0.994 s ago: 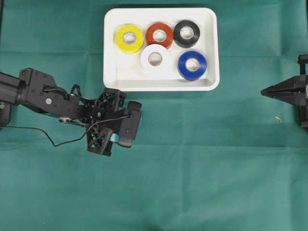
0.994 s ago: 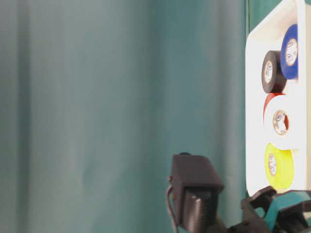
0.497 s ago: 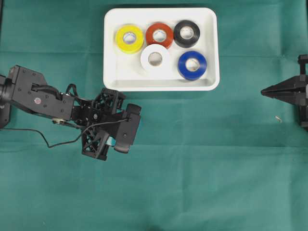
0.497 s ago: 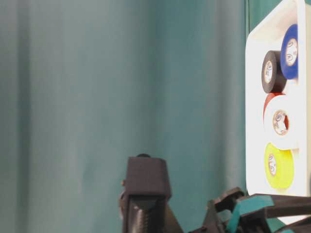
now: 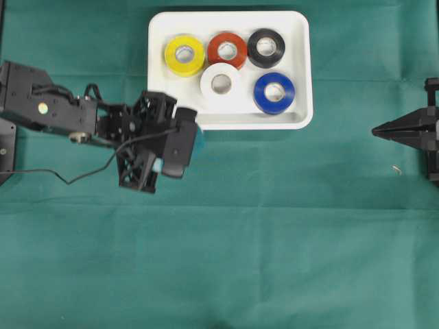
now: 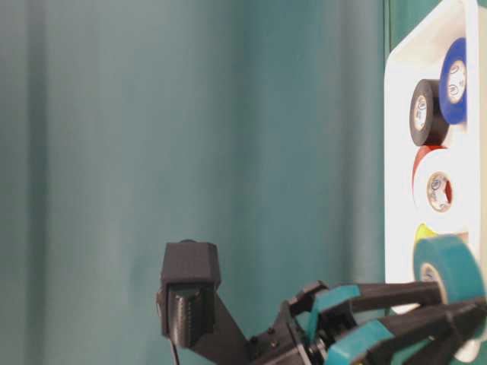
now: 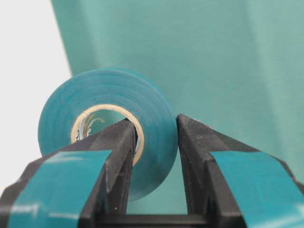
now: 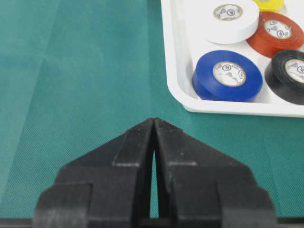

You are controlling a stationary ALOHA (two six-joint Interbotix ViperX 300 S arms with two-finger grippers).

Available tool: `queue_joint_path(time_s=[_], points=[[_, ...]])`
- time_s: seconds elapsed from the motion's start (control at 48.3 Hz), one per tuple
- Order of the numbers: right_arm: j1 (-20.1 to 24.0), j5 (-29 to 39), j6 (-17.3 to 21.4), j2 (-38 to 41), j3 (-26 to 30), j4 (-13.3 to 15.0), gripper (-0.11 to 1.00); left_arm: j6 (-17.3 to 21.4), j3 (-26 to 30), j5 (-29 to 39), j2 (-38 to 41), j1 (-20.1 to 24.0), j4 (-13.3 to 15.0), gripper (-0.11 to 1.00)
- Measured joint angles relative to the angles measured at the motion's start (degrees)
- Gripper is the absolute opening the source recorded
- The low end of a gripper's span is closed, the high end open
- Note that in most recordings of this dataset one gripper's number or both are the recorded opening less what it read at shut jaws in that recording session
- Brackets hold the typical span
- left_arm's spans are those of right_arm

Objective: Put the tape into the white case with the left arm.
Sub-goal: 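Lift the teal roll and carry it into the case's lower left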

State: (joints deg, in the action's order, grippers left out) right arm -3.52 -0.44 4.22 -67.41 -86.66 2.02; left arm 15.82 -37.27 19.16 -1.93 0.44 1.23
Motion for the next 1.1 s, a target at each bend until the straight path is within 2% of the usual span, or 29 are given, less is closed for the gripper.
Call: queue_joint_path(time_s=[0.041, 0.228, 0.456, 1.098], points=[[0.0, 0.0, 0.0, 0.0, 0.0, 0.0, -0.09, 2.0, 0.0, 0.0, 0.0, 1.2, 0.0, 0.25], [0.0, 0.0, 0.0, 0.0, 0.0, 0.0, -0.09, 5.8, 0.0, 0.0, -0.1, 5.8, 0.1, 0.25], [0.0, 0.0, 0.0, 0.0, 0.1, 0.0, -0.09, 7.2, 0.2, -0.1, 1.5, 10.9, 0.0, 0.25], [0.0, 0.0, 0.0, 0.0, 0.0, 0.0, -0.09, 8.0, 1.6, -0.1, 3.6, 11.8, 0.0, 0.26]])
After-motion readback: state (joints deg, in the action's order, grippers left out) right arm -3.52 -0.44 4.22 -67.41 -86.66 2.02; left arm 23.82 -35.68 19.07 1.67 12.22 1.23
